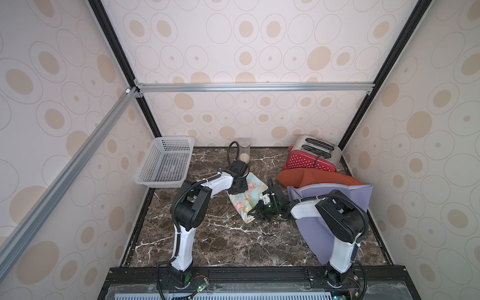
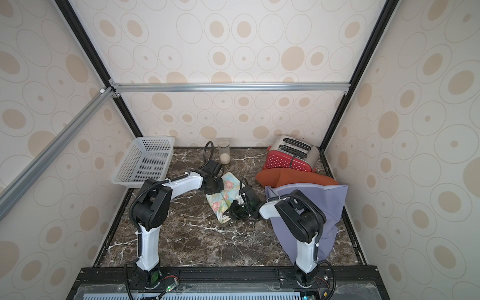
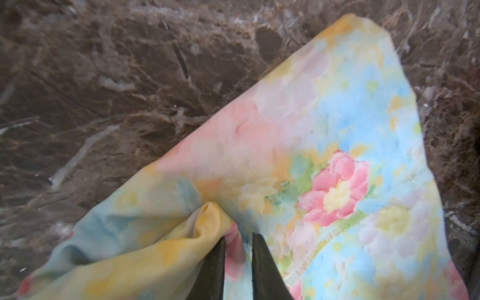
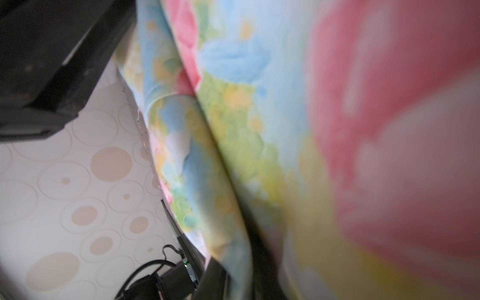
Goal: Roll up the skirts
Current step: Roll the skirt at the center of the board.
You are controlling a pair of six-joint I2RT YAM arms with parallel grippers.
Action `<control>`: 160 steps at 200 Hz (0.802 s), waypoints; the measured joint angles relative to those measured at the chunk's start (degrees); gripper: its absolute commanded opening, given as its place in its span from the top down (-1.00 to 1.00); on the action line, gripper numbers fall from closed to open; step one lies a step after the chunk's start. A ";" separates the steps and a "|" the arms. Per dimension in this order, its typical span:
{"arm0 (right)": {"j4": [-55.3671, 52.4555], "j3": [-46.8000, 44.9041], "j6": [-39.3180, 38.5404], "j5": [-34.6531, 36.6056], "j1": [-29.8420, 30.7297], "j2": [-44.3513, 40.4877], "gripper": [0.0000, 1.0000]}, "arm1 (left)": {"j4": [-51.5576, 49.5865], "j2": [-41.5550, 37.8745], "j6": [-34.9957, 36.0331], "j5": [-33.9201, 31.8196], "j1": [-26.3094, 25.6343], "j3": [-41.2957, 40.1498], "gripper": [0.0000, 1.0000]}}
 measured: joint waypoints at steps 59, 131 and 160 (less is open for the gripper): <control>-16.33 -0.74 -16.79 7.37 0.39 -11.39 -0.07 | 2.12 0.48 1.31 0.09 -0.52 0.02 0.59; -25.42 2.99 -63.49 33.22 12.87 -20.52 0.00 | -0.68 1.88 4.92 -0.17 -1.40 2.97 0.52; -21.38 1.07 -80.52 39.10 18.51 -19.30 -0.20 | -2.51 2.67 5.99 -0.09 -1.44 4.57 0.50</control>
